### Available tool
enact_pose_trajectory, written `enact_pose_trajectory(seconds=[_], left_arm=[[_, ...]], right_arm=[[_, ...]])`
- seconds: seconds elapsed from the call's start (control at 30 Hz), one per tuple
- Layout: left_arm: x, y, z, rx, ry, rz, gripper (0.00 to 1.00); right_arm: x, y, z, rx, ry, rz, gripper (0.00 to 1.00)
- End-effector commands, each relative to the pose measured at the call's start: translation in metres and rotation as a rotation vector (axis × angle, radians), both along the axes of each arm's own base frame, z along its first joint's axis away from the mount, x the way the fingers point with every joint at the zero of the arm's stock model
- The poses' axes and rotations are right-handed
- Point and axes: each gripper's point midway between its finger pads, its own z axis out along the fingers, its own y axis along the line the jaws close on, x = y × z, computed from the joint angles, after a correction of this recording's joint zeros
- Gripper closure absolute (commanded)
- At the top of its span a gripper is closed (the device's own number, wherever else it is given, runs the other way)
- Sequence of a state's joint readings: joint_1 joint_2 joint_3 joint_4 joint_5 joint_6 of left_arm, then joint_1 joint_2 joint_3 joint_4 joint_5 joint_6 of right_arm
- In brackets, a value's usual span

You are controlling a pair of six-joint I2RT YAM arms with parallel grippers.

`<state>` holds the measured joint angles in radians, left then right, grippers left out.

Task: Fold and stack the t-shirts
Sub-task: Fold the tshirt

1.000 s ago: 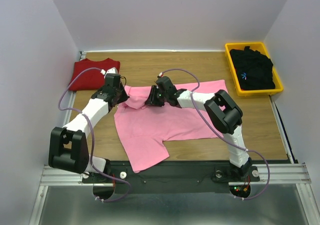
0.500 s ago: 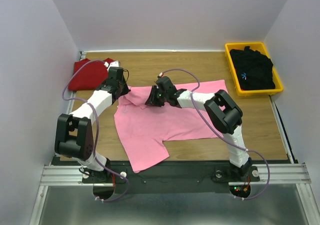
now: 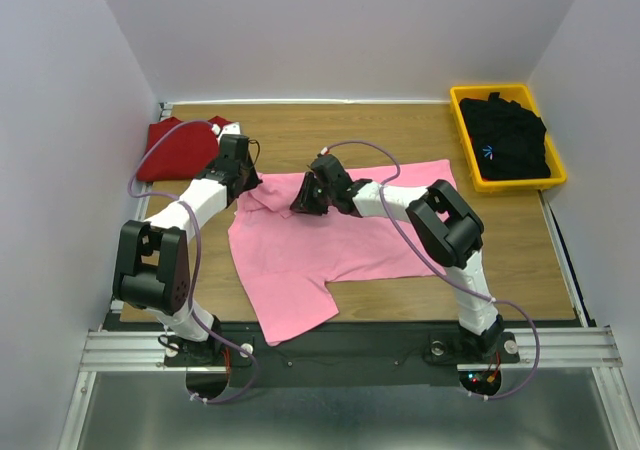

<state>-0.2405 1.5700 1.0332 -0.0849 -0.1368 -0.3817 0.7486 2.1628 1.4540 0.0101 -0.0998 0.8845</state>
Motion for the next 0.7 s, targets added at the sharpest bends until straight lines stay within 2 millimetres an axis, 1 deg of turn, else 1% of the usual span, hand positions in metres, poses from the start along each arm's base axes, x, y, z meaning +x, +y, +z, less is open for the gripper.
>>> enact_pose_trajectory(seconds=[0.0, 0.1, 0.17, 0.2, 0.3, 0.4, 0.43, 0.53, 0.67], left_arm=[[0.010, 0.004, 0.012, 0.022, -0.064, 0.008, 1.00], [0.011, 0.005, 0.010, 0.027, -0.065, 0.008, 1.00], [0.010, 0.005, 0.009, 0.027, -0.065, 0.008, 1.00], [0.011, 0.004, 0.010, 0.026, -0.067, 0.006, 1.00], [0.011, 0.003, 0.009, 0.024, -0.068, 0.002, 1.00], [0.011, 0.003, 0.009, 0.022, -0.068, 0.001, 1.00], [0.011, 0.003, 0.008, 0.023, -0.066, -0.001, 1.00], [0.012, 0.002, 0.011, 0.021, -0.074, -0.003, 1.00], [0.012, -0.001, 0.009, 0.008, -0.069, -0.011, 1.00]], right_arm=[[0.008, 0.003, 0.006, 0.008, -0.017, -0.062, 0.67], [0.008, -0.003, 0.007, -0.009, -0.016, -0.095, 0.67], [0.008, -0.003, 0.011, -0.001, -0.018, -0.097, 0.67], [0.008, -0.010, 0.006, -0.033, -0.011, -0.126, 0.68], [0.007, -0.010, 0.003, -0.041, 0.004, -0.136, 0.68], [0.004, -0.015, -0.002, -0.054, 0.025, -0.160, 0.68], [0.004, -0.016, 0.000, -0.056, 0.023, -0.164, 0.68], [0.003, -0.015, -0.001, -0.052, 0.029, -0.162, 0.68], [0.005, -0.007, -0.002, -0.051, 0.020, -0.132, 0.68]])
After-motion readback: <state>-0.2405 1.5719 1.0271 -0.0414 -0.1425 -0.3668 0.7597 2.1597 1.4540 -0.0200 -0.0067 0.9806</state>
